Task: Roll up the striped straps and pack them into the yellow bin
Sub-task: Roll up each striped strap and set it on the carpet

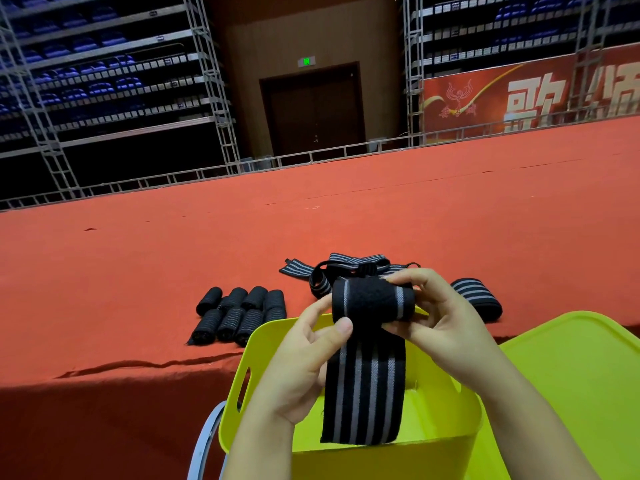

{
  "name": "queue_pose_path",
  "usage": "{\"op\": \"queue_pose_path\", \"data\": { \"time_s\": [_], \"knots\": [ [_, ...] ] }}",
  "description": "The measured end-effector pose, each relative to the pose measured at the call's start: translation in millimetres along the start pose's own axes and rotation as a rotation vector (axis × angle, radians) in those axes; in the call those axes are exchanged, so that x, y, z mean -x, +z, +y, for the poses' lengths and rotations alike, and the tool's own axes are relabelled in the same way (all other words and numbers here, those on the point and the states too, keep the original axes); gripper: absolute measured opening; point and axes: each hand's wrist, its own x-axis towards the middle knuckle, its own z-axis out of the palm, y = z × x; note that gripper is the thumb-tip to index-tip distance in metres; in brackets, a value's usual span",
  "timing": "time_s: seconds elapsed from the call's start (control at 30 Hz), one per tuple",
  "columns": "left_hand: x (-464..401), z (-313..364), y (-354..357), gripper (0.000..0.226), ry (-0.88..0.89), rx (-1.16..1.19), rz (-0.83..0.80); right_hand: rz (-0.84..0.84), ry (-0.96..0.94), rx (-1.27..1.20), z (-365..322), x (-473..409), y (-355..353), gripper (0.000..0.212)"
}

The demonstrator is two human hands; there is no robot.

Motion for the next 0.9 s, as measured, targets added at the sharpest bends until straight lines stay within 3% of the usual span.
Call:
{"op": "queue_pose_path", "data": {
  "time_s": [0.13, 0.23, 0.37, 0.43, 0.57, 0.8, 0.9],
  "knots": [
    [4, 4, 6, 0.097, 0.049, -0.002, -0.005, -0.063, -0.032, 0.009, 0, 2, 2, 0.052],
    [5, 4, 10, 0.102, 0.056, 0.015, 0.079, -0.081, 0.015, 0.031, 1, 3, 4, 0.054],
    [5, 3, 5, 0.064, 0.086, 0.019, 0.119, -0.243, 0.21, -0.084, -1, 4, -1, 0.04],
    [7, 5, 5, 0.059, 0.108, 0.0, 0.11, -0.231, 0.318, -0.168, 0, 4, -1, 0.058],
    [8, 4, 7, 0.062, 0.114, -0.032, 0.071, -0.126, 0.477, -0.254, -2, 2, 6, 0.061],
    [8, 2, 8, 0.076, 0.054, -0.093, 0.009, -0.012, 0.338, -0.047, -1, 6, 10, 0.071],
    [9, 3, 9, 0.063, 0.047, -0.142, -0.006, -0.001, 0.267, -0.041, -1, 7, 8, 0.071]
  ]
}}
